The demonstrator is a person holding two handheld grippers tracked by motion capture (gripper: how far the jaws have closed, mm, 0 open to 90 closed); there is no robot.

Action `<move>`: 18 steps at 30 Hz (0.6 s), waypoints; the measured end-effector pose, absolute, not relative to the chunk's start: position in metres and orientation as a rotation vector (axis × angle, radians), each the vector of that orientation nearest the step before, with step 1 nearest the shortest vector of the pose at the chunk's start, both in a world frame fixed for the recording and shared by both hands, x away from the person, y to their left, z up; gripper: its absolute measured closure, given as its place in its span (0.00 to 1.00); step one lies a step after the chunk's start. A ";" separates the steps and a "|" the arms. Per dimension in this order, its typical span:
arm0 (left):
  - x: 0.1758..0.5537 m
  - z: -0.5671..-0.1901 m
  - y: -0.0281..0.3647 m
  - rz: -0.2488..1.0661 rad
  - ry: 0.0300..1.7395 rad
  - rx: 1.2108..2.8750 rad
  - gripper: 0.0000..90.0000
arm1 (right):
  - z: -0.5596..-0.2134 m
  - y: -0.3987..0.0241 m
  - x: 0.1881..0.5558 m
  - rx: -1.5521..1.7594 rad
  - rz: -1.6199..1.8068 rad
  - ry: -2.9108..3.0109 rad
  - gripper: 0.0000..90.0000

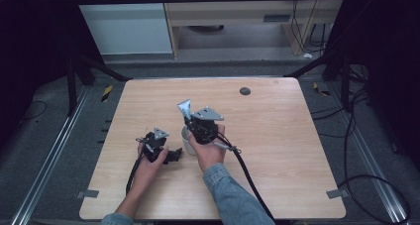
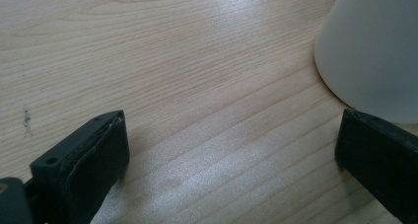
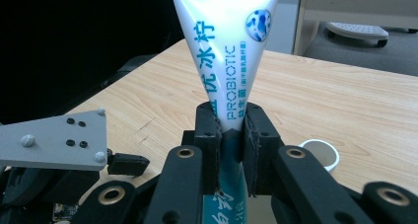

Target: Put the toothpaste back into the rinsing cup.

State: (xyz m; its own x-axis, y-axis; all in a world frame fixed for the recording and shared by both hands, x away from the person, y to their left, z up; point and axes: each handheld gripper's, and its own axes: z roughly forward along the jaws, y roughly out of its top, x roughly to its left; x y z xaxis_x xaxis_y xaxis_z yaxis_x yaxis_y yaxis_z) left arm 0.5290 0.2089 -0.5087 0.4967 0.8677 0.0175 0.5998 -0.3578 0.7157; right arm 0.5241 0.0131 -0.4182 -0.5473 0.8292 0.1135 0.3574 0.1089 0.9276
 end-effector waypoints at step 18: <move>0.529 -0.509 0.209 0.527 1.200 2.088 0.00 | -0.423 0.015 0.524 1.171 1.438 1.967 0.87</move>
